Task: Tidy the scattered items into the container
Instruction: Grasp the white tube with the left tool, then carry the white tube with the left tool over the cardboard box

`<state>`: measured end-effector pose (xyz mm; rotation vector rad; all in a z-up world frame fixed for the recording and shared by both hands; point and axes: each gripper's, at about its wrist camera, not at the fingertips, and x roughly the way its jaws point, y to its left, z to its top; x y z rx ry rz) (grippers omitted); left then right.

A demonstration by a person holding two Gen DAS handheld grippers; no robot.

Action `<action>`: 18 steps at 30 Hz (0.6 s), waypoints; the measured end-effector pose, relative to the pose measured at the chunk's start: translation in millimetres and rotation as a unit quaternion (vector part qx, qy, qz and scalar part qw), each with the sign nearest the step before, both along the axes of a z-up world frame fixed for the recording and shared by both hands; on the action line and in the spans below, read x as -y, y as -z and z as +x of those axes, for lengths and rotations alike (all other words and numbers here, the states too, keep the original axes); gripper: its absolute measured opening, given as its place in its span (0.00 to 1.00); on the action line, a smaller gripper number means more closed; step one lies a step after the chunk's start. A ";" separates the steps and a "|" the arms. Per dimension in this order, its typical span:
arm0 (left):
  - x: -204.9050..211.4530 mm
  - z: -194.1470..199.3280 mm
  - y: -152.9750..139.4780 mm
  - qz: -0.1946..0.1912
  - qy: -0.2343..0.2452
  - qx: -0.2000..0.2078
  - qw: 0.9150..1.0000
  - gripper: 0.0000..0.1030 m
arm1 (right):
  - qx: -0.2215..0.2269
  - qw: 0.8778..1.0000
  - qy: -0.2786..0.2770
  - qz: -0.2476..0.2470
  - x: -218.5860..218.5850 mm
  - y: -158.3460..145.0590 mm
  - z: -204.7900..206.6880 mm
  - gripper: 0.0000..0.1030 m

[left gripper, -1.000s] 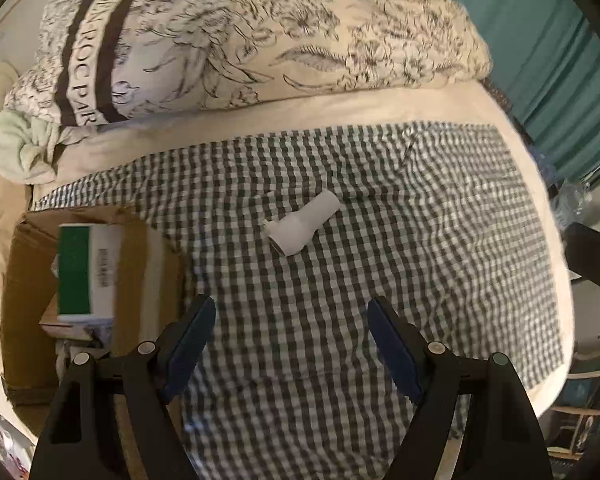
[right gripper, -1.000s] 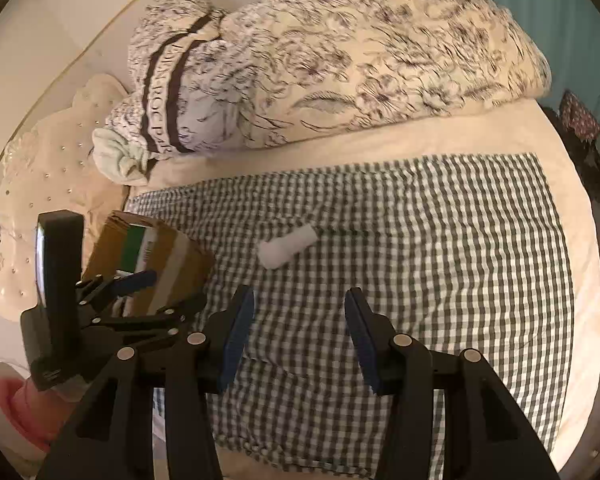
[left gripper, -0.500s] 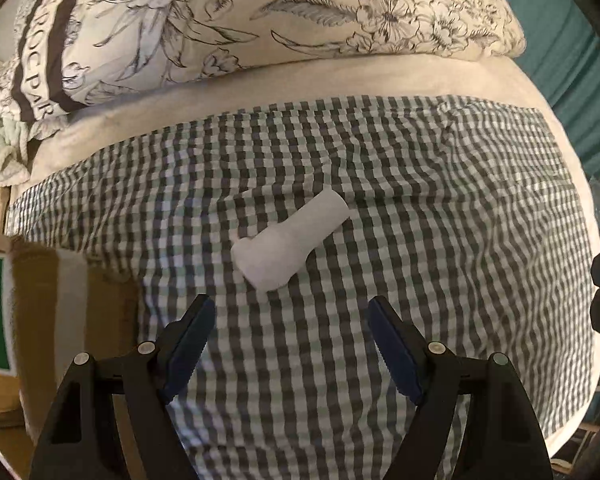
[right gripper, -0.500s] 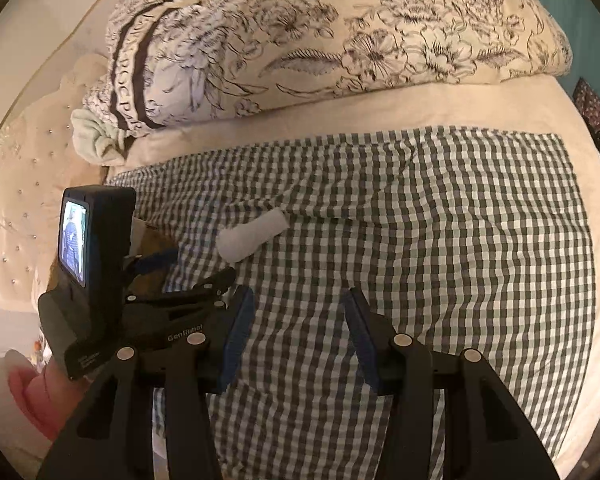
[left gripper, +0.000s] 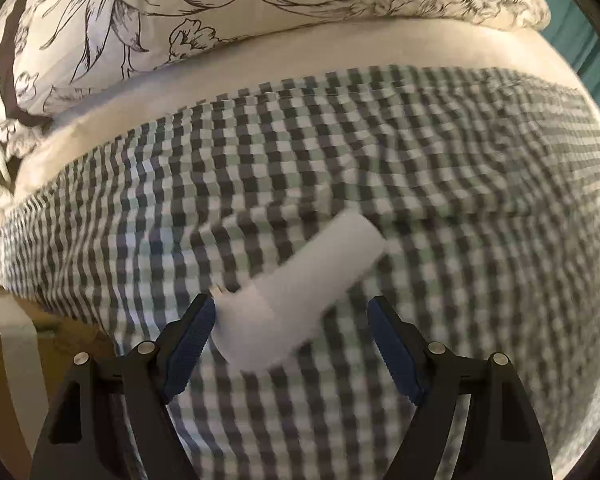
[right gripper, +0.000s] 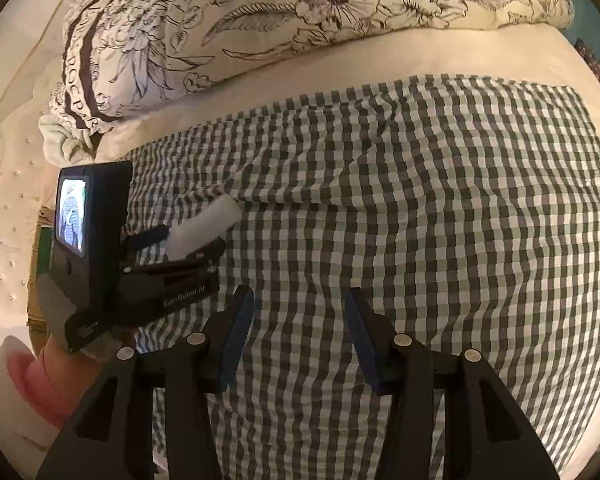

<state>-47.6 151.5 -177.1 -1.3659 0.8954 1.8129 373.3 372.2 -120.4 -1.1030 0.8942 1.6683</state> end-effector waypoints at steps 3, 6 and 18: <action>-5.1 -10.7 5.8 0.000 -0.001 0.004 1.000 0.79 | 0.002 1.000 0.001 -0.006 -6.9 2.4 2.5 0.46; -9.8 -19.2 17.6 -0.011 0.001 0.022 1.000 0.79 | 0.002 1.000 0.003 -0.005 -12.8 0.0 5.2 0.46; 2.2 -11.6 0.9 0.031 0.016 0.028 0.999 0.41 | -0.002 1.000 0.017 -0.006 -5.5 -7.2 12.4 0.46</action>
